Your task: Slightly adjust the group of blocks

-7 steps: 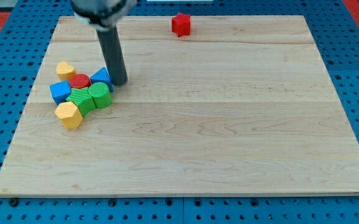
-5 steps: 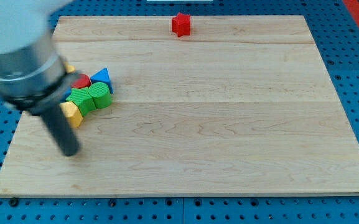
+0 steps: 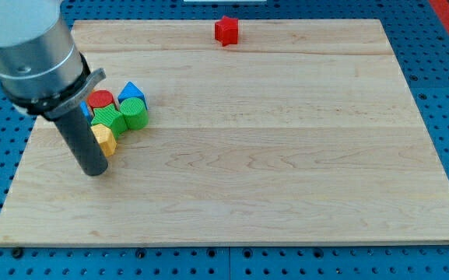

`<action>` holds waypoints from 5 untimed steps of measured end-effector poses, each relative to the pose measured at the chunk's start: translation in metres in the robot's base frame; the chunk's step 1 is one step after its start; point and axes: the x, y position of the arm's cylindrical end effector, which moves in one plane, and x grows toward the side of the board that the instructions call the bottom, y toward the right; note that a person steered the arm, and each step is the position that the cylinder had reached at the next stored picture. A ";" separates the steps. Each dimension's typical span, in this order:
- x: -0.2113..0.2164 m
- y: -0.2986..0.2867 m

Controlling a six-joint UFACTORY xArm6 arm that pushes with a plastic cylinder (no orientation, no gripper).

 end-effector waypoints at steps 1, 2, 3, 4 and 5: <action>-0.026 -0.019; -0.028 -0.019; -0.014 0.002; -0.029 0.050; -0.064 0.082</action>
